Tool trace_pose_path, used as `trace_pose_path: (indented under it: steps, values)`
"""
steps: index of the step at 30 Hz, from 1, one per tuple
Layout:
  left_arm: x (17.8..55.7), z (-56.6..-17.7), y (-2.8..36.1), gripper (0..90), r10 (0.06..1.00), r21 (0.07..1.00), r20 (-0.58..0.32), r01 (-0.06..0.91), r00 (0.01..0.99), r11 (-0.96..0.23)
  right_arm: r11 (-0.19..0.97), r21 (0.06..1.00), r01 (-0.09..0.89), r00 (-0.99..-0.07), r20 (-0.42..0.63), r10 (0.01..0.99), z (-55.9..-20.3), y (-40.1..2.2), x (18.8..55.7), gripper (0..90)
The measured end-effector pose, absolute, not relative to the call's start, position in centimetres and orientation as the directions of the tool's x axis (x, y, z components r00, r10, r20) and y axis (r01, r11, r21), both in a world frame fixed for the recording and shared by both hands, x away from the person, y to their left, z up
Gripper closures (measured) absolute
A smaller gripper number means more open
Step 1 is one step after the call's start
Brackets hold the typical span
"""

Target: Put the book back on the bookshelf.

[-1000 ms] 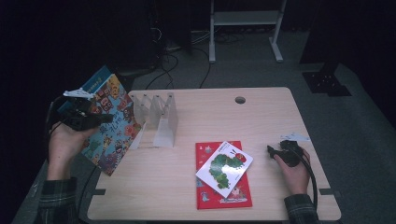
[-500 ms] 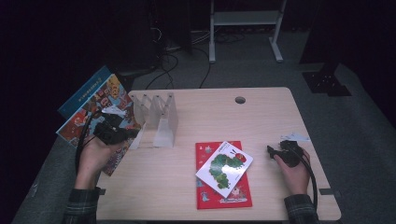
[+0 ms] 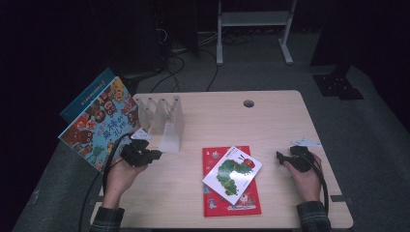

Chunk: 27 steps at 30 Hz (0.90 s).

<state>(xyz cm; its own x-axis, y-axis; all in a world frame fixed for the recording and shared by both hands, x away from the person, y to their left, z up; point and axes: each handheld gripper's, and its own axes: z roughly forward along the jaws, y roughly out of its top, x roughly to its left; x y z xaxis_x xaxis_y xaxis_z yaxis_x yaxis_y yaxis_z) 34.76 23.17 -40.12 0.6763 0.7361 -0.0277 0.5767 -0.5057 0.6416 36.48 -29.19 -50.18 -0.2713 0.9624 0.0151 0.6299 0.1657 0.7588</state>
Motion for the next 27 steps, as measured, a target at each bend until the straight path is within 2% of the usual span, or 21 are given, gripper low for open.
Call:
trace_pose_path:
  steps: [12,18,22,27]
  values:
    - [33.9,-45.4,21.9,70.8,0.709,0.644,0.002,0.542,0.705,-0.540,0.237,0.750,0.618,-0.371,0.012,0.929,-49.4,-28.5,34.6,54.5]
    - [33.5,-46.8,21.8,55.7,0.709,0.650,0.025,0.527,0.705,-0.547,0.260,0.761,0.595,-0.474,0.071,0.878,-48.4,-27.5,32.1,74.2]
    - [33.4,-47.8,21.8,39.1,0.723,0.670,0.056,0.511,0.688,-0.539,0.284,0.768,0.574,-0.553,0.108,0.826,-47.9,-26.5,30.5,89.0]
    - [33.6,-48.7,21.9,27.5,0.698,0.675,0.041,0.495,0.715,-0.547,0.345,0.756,0.556,-0.633,0.116,0.765,-48.0,-25.0,29.0,89.5]
